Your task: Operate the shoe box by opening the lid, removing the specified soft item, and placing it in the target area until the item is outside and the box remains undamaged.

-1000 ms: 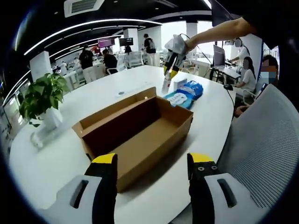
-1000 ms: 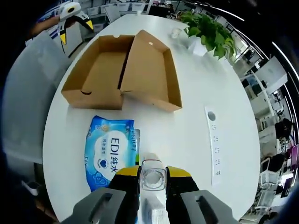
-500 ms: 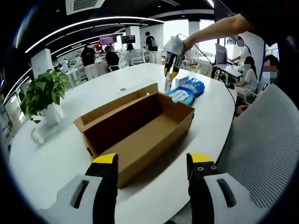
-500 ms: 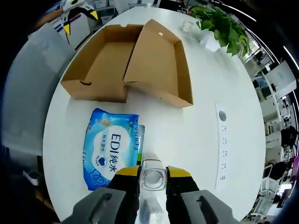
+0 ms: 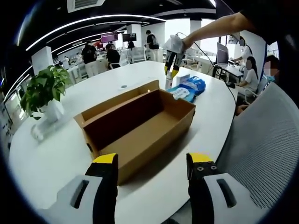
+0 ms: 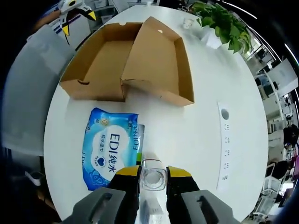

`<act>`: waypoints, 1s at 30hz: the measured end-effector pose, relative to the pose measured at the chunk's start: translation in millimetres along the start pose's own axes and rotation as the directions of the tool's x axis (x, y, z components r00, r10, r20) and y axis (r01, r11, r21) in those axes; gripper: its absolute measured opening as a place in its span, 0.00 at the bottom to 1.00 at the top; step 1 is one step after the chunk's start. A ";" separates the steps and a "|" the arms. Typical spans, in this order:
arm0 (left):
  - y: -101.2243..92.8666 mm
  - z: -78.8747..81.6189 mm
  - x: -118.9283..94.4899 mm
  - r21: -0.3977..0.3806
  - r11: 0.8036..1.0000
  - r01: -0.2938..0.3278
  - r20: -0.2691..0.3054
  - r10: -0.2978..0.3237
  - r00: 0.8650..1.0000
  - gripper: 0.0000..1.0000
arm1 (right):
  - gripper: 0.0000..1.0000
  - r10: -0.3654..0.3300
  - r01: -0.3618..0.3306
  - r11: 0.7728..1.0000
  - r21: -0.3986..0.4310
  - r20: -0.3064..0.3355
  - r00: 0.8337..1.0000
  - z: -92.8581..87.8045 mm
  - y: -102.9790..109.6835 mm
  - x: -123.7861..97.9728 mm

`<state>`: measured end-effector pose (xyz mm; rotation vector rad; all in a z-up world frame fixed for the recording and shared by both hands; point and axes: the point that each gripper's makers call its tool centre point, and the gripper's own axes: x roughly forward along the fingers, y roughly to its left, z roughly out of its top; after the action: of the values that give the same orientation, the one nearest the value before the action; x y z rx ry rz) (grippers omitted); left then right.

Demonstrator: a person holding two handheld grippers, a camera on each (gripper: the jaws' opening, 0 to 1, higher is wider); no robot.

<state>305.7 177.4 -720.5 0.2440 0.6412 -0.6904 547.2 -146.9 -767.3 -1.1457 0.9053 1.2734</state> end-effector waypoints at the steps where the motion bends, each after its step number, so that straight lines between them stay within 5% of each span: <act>1: 0.1 0.1 0.3 0.000 1.000 0.000 0.000 0.000 1.000 0.61 | 0.18 -0.001 0.001 1.000 0.001 0.001 1.000 0.3 -0.6 -0.2; 19: 11.9 -0.5 -0.6 -0.006 0.999 -0.034 -0.009 0.034 0.999 0.59 | 0.21 -0.026 0.026 1.000 0.010 0.004 1.000 1.0 -5.5 -5.9; 30: 46.2 -3.9 -1.0 -0.082 0.988 -0.133 -0.027 0.131 0.991 0.52 | 0.31 -0.070 0.067 0.995 0.068 0.038 0.997 8.1 -14.0 -18.0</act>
<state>333.7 214.3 -722.7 0.2148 0.6668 -0.5329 558.2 -142.5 -746.2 -1.0865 0.8652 1.1981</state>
